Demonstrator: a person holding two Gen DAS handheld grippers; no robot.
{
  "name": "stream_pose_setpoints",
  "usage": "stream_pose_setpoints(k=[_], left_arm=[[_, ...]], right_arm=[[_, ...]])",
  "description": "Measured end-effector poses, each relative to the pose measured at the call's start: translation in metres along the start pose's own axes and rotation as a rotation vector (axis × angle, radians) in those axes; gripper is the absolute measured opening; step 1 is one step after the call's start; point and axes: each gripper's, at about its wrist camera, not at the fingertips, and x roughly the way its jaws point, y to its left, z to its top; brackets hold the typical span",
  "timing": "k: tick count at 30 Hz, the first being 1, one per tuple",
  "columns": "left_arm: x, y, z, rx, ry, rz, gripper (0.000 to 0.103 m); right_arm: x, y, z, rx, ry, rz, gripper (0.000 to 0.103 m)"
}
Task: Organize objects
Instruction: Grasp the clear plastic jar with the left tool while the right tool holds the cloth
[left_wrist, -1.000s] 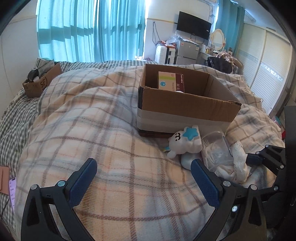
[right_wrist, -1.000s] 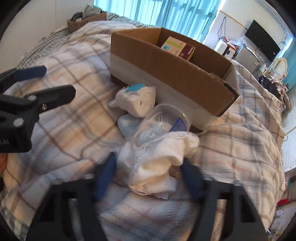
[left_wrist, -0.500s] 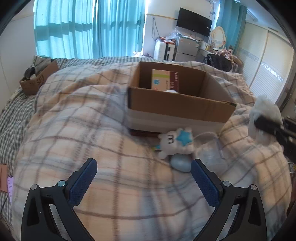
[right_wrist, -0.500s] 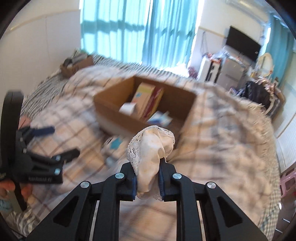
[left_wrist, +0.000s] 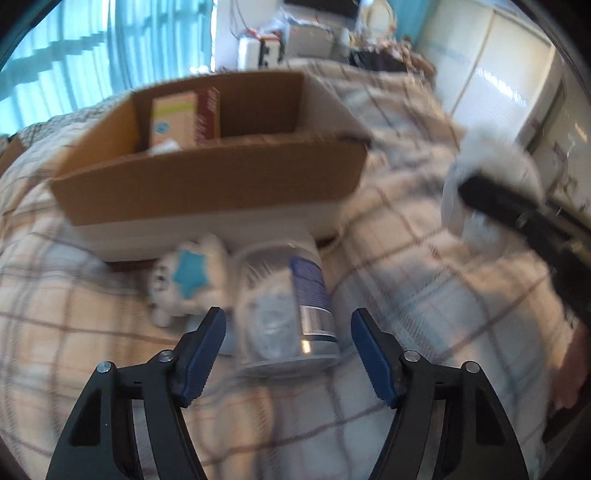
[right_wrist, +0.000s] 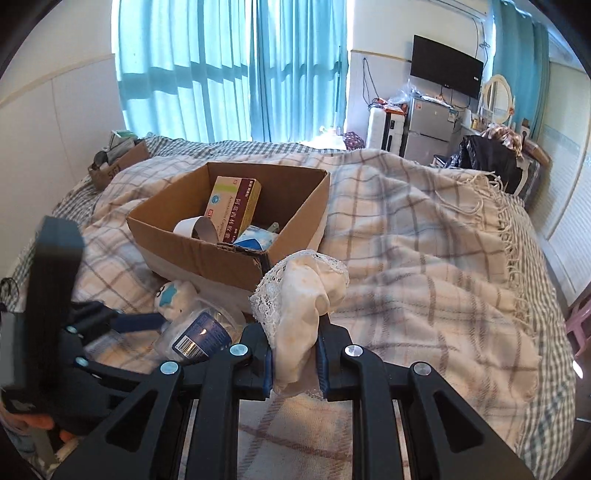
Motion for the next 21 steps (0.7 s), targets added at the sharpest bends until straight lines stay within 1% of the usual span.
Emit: stream_pose_setpoints(k=[2,3,4,5,7,9,12,15,19,21], left_arm=[[0.013,-0.005,-0.001,0.018,0.024,0.037,0.072],[0.019,-0.005,-0.001,0.016,0.039,0.040,0.072],[0.023,-0.005,-0.001,0.003,0.049,0.036,0.068],[0.026,-0.003,-0.001,-0.011,0.059,0.031,0.063],[0.028,-0.001,-0.002,-0.023,0.058,0.022,0.063],[0.026,-0.003,-0.004,-0.016,0.055,0.031,0.063],[0.017,-0.006,-0.007,-0.009,0.046,0.043,0.063],[0.001,-0.006,-0.011,-0.012,0.019,0.041,0.063],[-0.028,-0.003,-0.013,-0.040,-0.034,0.007,0.063],[-0.042,-0.006,-0.012,-0.039,-0.062,0.004,0.063]], right_arm=[[0.001,-0.002,-0.003,0.005,-0.002,0.019,0.017],[0.002,-0.001,-0.005,0.006,-0.001,0.023,0.017],[0.003,-0.001,-0.006,0.006,0.000,0.028,0.017],[0.004,-0.002,-0.006,0.010,0.002,0.035,0.017],[0.005,-0.003,-0.009,0.020,0.004,0.041,0.017],[0.006,-0.003,-0.010,0.027,0.006,0.048,0.017],[0.005,-0.002,-0.012,0.028,0.008,0.051,0.017],[0.001,0.000,-0.014,0.035,0.001,0.054,0.017],[-0.008,0.003,-0.012,0.026,-0.014,0.048,0.017],[-0.014,0.006,-0.011,0.020,-0.024,0.045,0.017]])
